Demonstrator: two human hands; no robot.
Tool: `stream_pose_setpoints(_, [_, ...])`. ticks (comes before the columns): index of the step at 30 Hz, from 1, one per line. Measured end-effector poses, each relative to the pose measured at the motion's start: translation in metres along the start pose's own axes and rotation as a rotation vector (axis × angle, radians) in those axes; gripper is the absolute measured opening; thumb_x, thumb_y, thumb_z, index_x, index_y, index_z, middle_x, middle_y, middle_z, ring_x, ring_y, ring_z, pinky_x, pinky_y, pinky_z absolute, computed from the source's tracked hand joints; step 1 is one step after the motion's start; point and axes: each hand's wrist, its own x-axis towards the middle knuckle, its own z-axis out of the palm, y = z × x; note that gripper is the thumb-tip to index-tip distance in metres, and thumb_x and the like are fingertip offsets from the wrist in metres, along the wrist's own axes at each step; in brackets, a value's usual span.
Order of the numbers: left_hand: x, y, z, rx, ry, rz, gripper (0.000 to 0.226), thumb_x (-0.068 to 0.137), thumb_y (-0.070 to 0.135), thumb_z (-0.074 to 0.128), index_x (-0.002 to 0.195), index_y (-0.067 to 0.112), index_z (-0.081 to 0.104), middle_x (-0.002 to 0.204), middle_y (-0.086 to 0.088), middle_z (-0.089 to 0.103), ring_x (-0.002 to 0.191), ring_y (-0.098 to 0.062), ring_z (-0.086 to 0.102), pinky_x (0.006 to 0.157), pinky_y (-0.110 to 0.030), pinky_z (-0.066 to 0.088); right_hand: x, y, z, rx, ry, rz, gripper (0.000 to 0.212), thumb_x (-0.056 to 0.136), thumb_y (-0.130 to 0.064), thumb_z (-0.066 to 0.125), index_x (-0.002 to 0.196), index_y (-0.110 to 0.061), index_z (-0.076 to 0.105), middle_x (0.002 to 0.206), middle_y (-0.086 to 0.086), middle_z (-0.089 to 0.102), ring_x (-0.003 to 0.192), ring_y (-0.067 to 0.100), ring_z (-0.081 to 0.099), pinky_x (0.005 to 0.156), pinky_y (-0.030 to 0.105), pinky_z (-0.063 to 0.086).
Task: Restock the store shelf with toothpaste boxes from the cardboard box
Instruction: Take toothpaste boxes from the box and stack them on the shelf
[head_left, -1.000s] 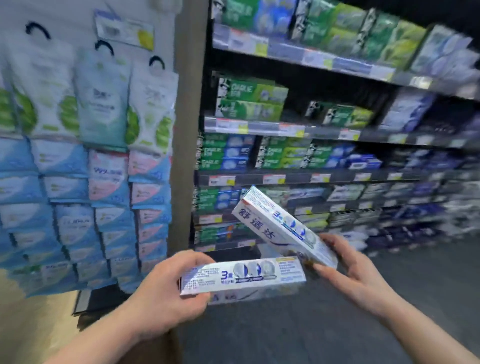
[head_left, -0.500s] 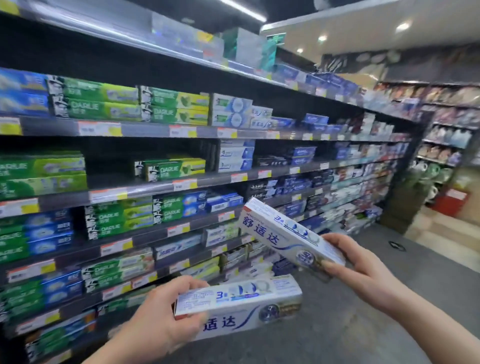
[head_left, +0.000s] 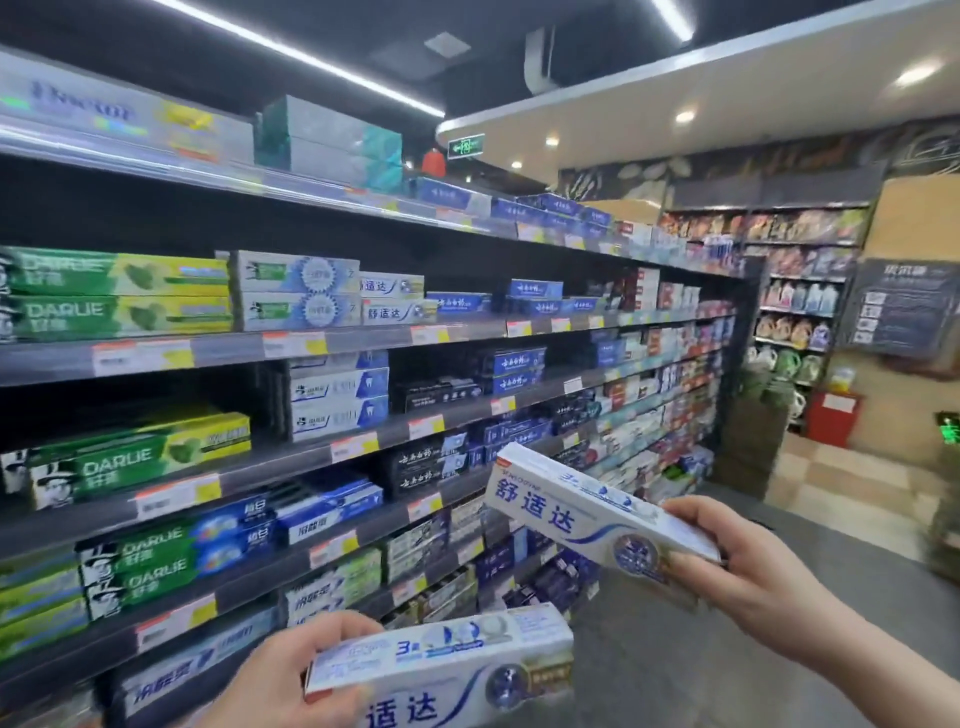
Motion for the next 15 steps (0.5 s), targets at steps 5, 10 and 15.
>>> stream_pose_setpoints(5, [0.115, -0.005, 0.010, 0.020, 0.063, 0.072, 0.044, 0.073, 0.017, 0.071, 0.087, 0.058, 0.059, 0.092, 0.036, 0.063, 0.088, 0.014, 0.058, 0.073, 0.000, 0.041, 0.081, 0.042, -0.018, -0.064, 0.048, 0.026, 0.027, 0.079, -0.014, 0.068, 0.089, -0.037, 0.059, 0.083, -0.001, 0.068, 0.061, 0.006, 0.059, 0.054, 0.020, 0.045])
stream_pose_setpoints(10, [0.212, 0.003, 0.012, 0.001, 0.063, 0.055, 0.027, 0.070, 0.018, 0.070, 0.080, 0.043, 0.068, 0.085, 0.008, 0.071, 0.067, 0.002, 0.064, 0.060, -0.003, 0.044, 0.155, 0.086, -0.025, -0.069, 0.105, 0.006, 0.025, 0.080, -0.014, 0.067, 0.092, -0.033, 0.056, 0.096, -0.020, 0.064, 0.078, 0.007, 0.061, 0.063, 0.022, 0.047])
stream_pose_setpoints(15, [0.275, 0.013, 0.017, -0.109, 0.091, 0.008, 0.031, 0.050, 0.032, 0.072, 0.080, 0.039, 0.069, 0.074, 0.005, 0.071, 0.059, -0.003, 0.063, 0.056, -0.010, 0.046, 0.237, 0.126, -0.027, -0.025, 0.060, -0.049, 0.025, 0.082, -0.009, 0.064, 0.093, -0.030, 0.057, 0.084, -0.006, 0.069, 0.074, 0.001, 0.062, 0.056, 0.011, 0.046])
